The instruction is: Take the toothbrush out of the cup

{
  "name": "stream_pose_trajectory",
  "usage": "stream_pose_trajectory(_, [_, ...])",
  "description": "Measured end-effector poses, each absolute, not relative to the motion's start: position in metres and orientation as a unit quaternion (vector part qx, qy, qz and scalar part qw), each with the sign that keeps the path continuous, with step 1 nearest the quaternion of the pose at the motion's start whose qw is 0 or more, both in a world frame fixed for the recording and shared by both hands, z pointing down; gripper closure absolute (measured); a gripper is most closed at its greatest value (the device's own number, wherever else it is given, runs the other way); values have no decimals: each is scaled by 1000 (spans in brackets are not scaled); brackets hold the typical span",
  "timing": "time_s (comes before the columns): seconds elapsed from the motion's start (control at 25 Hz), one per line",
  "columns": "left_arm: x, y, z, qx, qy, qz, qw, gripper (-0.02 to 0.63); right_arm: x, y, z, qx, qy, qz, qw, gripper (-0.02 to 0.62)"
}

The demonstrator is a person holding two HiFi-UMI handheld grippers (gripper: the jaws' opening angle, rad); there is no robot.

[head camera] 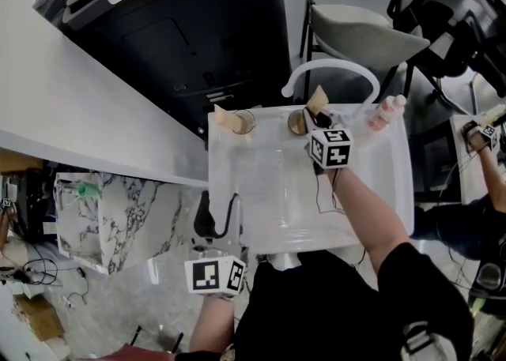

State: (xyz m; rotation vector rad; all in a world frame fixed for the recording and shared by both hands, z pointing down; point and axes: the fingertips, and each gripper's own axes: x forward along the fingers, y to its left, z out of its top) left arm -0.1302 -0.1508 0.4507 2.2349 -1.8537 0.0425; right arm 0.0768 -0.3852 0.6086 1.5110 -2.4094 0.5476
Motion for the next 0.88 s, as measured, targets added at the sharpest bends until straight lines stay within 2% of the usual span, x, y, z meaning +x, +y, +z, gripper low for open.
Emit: stream_pose_trajectory(0.88, [-135, -132, 430, 794, -599, -3, 105, 357, 67, -338, 512, 531, -836, 135, 41, 565])
